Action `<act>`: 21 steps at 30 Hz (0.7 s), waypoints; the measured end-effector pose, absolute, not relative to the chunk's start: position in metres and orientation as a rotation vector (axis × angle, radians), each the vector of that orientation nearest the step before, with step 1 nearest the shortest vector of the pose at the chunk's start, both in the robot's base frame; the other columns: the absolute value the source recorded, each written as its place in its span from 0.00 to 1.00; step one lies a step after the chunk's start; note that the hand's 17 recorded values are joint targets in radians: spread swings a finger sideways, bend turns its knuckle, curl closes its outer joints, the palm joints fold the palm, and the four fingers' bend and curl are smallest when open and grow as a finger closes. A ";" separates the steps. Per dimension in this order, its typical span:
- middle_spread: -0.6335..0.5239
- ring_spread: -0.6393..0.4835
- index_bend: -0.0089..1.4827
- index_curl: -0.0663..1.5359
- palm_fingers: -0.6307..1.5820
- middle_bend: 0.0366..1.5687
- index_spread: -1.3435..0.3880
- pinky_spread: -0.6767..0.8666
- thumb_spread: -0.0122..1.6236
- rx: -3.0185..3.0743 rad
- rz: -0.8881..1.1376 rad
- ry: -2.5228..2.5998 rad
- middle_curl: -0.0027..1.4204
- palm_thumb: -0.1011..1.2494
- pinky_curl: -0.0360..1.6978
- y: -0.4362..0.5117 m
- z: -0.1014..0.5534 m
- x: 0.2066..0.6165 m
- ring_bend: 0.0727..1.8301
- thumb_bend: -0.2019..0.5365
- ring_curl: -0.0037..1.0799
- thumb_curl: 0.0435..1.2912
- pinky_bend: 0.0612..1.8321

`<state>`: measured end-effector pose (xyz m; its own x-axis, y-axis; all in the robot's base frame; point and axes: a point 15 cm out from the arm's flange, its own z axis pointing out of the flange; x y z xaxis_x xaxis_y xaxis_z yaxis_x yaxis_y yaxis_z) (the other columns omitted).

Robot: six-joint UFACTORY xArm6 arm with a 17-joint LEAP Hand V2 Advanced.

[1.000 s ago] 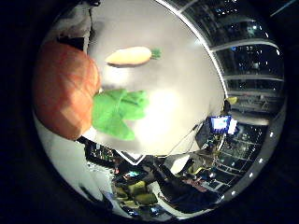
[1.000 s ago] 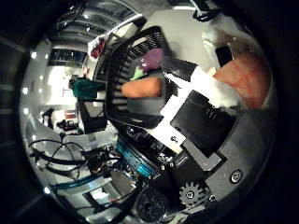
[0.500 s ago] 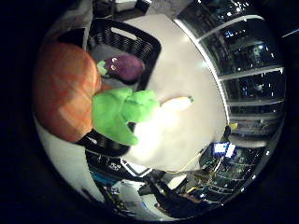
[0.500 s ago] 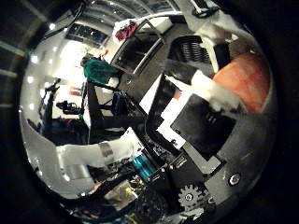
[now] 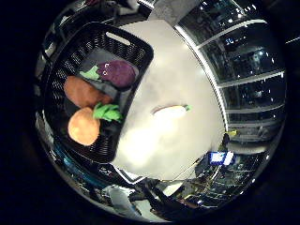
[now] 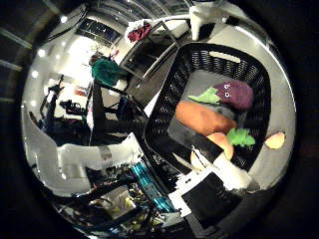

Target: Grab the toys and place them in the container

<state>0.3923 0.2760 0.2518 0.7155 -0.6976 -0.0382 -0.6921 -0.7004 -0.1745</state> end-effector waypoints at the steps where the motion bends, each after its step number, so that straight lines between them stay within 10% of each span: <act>1: 0.46 0.66 0.28 0.27 0.32 0.23 0.48 0.75 0.60 -2.741 -0.049 1.135 0.21 0.72 0.32 0.268 0.252 0.394 0.20 0.24 0.20 0.34 0.25; 21: 0.45 0.59 0.11 0.24 0.43 0.15 0.51 0.75 0.60 -2.627 -0.068 1.550 0.22 0.71 0.22 0.042 0.220 0.411 0.16 0.24 0.20 0.34 0.17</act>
<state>0.4109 0.0421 0.2203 0.4837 -0.8752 -0.0075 -0.8712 -0.4806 -0.1001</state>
